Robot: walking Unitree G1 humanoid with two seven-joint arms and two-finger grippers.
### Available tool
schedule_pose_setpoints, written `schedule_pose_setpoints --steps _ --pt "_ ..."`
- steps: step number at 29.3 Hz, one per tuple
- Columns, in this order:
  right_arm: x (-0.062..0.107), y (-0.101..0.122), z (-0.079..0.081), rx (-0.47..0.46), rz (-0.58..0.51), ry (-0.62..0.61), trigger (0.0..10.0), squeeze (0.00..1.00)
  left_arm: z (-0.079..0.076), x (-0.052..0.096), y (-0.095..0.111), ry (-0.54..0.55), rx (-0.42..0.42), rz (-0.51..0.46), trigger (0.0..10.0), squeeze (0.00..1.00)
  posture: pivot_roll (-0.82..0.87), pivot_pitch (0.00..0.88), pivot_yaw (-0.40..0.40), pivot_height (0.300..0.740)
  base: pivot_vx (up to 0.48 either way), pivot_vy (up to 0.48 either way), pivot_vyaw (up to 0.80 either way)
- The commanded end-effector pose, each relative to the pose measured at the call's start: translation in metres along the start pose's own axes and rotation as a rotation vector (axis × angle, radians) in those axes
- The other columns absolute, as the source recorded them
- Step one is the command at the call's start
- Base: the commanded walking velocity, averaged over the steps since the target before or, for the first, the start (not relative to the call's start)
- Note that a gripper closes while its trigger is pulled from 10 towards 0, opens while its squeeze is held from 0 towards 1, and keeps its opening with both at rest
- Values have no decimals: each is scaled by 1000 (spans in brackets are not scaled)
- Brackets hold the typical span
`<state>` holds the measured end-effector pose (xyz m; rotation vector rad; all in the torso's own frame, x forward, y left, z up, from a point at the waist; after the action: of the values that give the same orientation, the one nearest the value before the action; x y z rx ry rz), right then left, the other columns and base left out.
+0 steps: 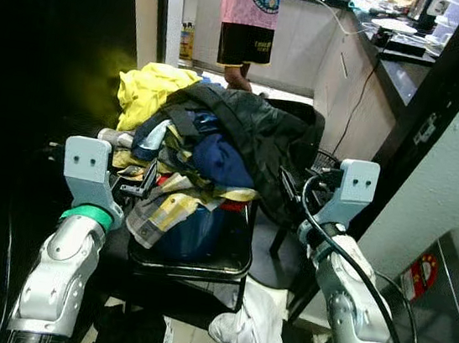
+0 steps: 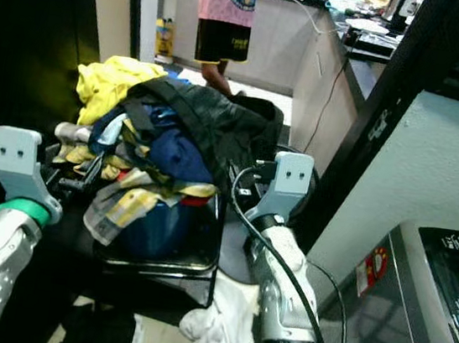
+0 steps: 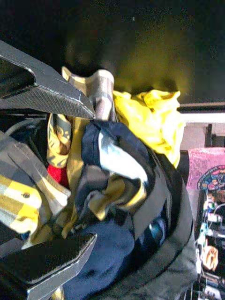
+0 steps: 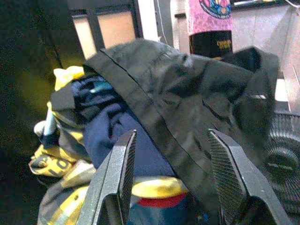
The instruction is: Clothes washing
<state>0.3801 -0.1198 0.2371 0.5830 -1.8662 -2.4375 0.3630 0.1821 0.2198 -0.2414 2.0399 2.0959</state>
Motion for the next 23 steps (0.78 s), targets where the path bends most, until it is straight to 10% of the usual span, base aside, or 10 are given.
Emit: schedule_pose_setpoints --steps 1,23 --pt "3 1 -1 -4 0 -10 10000 0 2 0 -3 2 12 12 10000 0 13 0 22 740 480 0 0" --pt "-3 -6 0 -13 28 -27 10000 0 -7 -7 0 -11 22 -3 10000 0 -4 3 6 740 480 0 -182"
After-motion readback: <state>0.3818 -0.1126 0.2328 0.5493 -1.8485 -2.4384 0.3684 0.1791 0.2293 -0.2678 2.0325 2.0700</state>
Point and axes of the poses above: a point about 5 cm out from each wrist's last joint towards the gripper, its own x axis pointing back from the gripper into the wrist, its own y axis along the axis of the wrist's last joint, z = x × y, the point moved 4 cm from there along -x, pointing out of the wrist towards the gripper, and after that the axes turned 5 degrees about -x, right-handed, at the moved point
